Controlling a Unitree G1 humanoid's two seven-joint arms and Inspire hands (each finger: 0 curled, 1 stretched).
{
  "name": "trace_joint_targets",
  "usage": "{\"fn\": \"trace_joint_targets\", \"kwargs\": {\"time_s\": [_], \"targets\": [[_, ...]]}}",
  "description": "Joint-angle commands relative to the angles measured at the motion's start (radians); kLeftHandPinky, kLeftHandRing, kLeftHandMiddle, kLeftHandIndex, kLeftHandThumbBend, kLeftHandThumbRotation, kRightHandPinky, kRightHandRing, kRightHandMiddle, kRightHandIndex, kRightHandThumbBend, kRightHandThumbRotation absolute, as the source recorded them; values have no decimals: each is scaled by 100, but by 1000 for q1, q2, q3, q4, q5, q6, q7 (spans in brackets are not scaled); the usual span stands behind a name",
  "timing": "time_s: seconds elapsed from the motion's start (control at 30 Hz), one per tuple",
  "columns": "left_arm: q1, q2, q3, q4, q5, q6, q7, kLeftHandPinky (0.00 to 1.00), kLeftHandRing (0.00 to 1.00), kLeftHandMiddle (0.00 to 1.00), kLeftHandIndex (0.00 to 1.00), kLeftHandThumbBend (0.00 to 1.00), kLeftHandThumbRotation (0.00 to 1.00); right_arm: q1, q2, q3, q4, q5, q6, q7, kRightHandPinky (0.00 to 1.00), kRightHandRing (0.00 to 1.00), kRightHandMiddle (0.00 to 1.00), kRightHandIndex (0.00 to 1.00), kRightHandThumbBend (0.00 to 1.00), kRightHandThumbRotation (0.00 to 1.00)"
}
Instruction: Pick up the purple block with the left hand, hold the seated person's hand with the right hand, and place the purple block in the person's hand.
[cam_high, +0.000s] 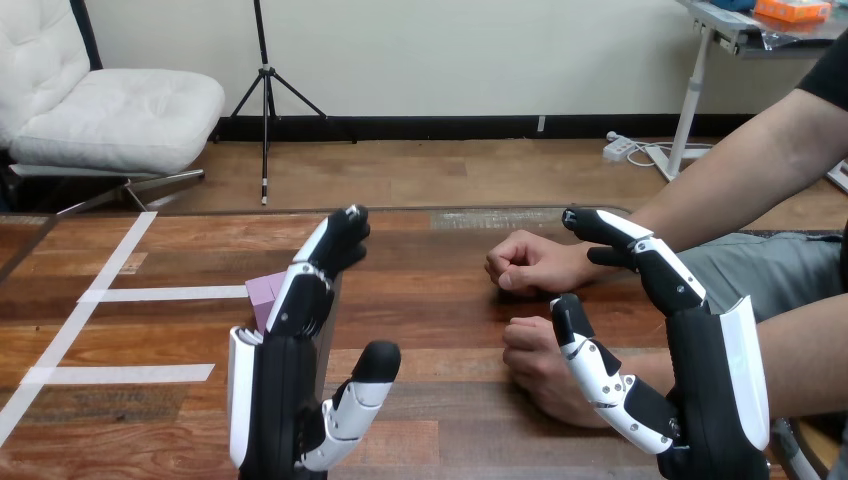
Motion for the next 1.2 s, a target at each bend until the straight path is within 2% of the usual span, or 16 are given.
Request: {"fn": "trace_joint_targets", "kwargs": {"time_s": [0.0,0.17,1.17], "targets": [[-69,10,22,-28,5,-4,-10,83,86,87,86,68,75,-32,18,0,2,7,-19,-14,72,78,77,75,34,43],[-82,13,45,-28,14,-6,-9,83,86,88,86,68,76,-35,19,-2,7,4,-24,-18,73,78,77,75,34,43],[-114,31,92,-36,-42,14,-39,82,86,87,85,69,75,-27,18,-6,1,-2,-22,-26,73,79,78,75,34,42]]}}
